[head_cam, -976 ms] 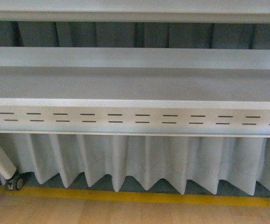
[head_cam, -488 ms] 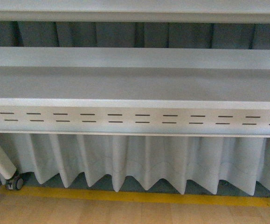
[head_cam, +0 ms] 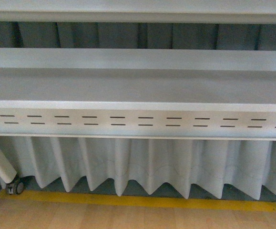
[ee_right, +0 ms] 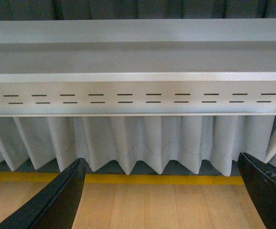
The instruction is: Wind up and store yellow beetle toy
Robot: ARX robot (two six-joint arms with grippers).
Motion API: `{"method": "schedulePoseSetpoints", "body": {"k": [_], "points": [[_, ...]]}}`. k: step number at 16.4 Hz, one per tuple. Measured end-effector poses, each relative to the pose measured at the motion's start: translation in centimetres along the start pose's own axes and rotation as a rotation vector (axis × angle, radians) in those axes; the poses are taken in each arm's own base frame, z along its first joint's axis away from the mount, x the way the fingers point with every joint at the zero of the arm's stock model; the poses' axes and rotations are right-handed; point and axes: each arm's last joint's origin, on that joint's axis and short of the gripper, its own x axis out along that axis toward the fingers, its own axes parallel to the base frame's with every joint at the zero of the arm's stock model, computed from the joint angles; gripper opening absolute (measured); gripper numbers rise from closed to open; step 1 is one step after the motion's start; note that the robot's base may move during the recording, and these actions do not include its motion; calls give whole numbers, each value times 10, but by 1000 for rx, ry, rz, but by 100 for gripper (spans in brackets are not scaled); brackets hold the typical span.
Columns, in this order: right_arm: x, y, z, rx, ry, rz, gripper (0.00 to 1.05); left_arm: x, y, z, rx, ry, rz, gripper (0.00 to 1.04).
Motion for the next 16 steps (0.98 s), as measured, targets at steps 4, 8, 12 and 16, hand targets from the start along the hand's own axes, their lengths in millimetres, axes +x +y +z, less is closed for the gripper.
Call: {"method": "schedulePoseSetpoints", "body": {"k": [4,8,12,16], "points": [[0,0,0,0,0,0,98,0,0,0,0,0,0,98],[0,0,0,0,0,0,98,0,0,0,0,0,0,98],[0,0,0,0,1,0,98,0,0,0,0,1,0,98],[0,0,0,0,1,0,98,0,0,0,1,2,0,98]]}}
